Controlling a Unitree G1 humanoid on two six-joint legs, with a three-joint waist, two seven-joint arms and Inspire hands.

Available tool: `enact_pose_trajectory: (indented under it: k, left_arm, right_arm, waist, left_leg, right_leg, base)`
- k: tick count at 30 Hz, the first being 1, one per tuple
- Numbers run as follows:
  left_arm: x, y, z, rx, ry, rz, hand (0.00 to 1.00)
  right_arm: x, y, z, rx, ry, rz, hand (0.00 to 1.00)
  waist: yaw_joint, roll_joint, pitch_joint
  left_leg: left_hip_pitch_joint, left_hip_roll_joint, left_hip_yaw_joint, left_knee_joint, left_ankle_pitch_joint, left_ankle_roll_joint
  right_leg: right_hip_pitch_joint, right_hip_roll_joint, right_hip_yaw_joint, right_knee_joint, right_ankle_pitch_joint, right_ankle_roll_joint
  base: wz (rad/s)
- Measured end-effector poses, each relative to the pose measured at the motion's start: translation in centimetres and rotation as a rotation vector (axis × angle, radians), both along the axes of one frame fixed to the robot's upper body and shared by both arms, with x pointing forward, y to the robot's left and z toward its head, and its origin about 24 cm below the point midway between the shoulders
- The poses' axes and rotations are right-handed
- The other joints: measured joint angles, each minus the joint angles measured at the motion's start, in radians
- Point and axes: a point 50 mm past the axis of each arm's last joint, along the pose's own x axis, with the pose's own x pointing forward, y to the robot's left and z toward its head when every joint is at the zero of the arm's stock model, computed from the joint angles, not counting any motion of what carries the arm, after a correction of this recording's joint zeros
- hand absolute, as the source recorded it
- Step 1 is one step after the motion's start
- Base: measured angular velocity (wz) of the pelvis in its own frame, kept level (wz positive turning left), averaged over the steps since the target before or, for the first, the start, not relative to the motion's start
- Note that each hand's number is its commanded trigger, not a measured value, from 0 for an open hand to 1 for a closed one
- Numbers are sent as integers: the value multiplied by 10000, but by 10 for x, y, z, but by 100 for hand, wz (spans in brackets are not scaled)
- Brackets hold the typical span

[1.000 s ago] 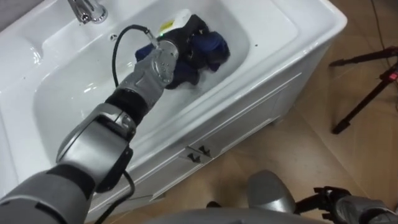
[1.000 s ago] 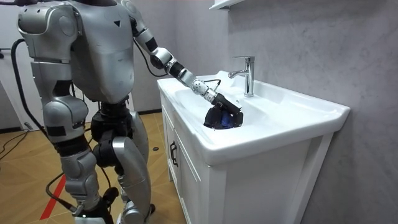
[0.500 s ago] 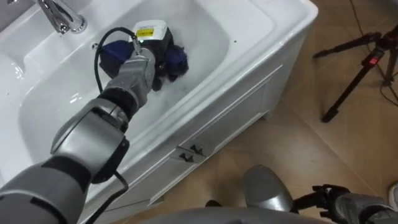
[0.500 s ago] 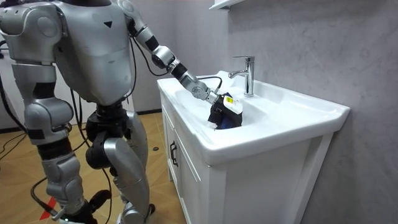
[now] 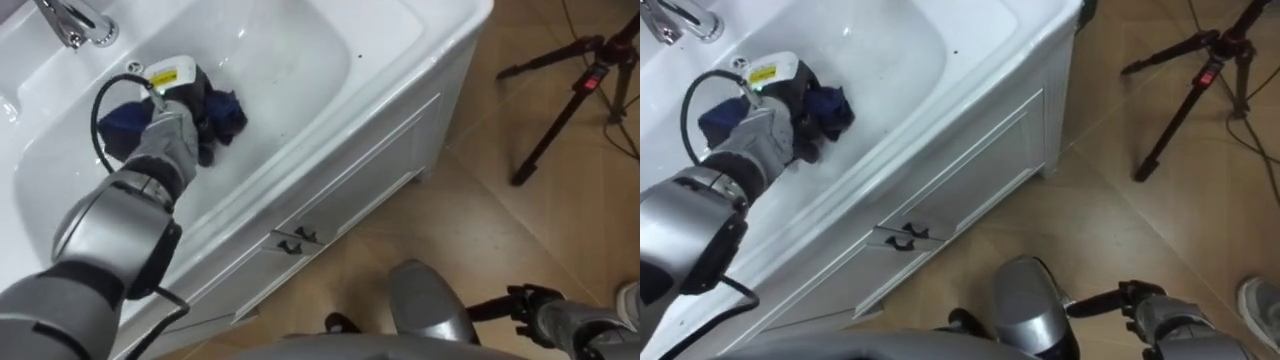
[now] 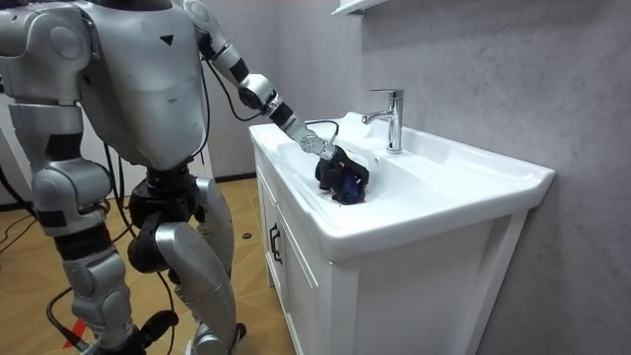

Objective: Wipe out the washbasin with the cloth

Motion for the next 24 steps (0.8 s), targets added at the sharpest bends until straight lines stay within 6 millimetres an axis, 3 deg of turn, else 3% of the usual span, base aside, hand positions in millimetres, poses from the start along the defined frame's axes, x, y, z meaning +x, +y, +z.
enact_pose_trajectory:
  k: [2, 4, 9, 13, 19, 24]
  left_arm:
    - [-2, 4, -1, -505, -81, 469, 100]
    - [-7, 8, -6, -1061, -134, 947, 100]
    - [-20, 13, -18, -2408, -166, 2079, 100]
    - [-33, 16, -30, -3381, -1, 2867, 100]
    - [-41, 17, -37, -4151, -125, 3327, 100]
    - [-46, 19, -40, -4403, -193, 3550, 100]
  right_arm:
    - [-1, -1, 0, -97, 7, -6, 0]
    - [-1, 0, 0, -189, -29, -81, 0]
    - [1, 0, 0, -310, -386, -685, 0]
    - [0, 3, -2, -194, -543, -953, 0]
    - [1, 9, -4, -36, -748, -1250, 0]
    - [-1, 11, -4, 236, -771, -1177, 0]
  waist:
    - [199, -119, -28]
    - [315, -213, -140]
    - [447, -179, -334]
    - [588, -175, -344]
    - [1342, -229, -412]
    - [1422, -358, -483]
  left_leg:
    - [-5, -3, -26, 16, 6, -9]
    - [-19, 1, -97, 16, 22, -32]
    - [20, 54, -104, 4, 26, -38]
    - [350, 87, -109, -54, 27, -40]
    - [429, 183, -135, -58, 29, -44]
    - [492, 189, -302, -72, 32, -48]
  right_leg:
    - [-16, -7, -29, 64, -31, -14]
    - [21, -16, -110, 56, -41, -32]
    - [208, 0, -204, -122, 23, -63]
    - [572, 26, -228, -332, 42, -72]
    - [784, 104, -268, -631, 201, -72]
    - [1012, 61, -483, -778, 208, -63]
  base:
    - [7]
    - [9]
    - [1]
    - [-2]
    - [0]
    - [11]
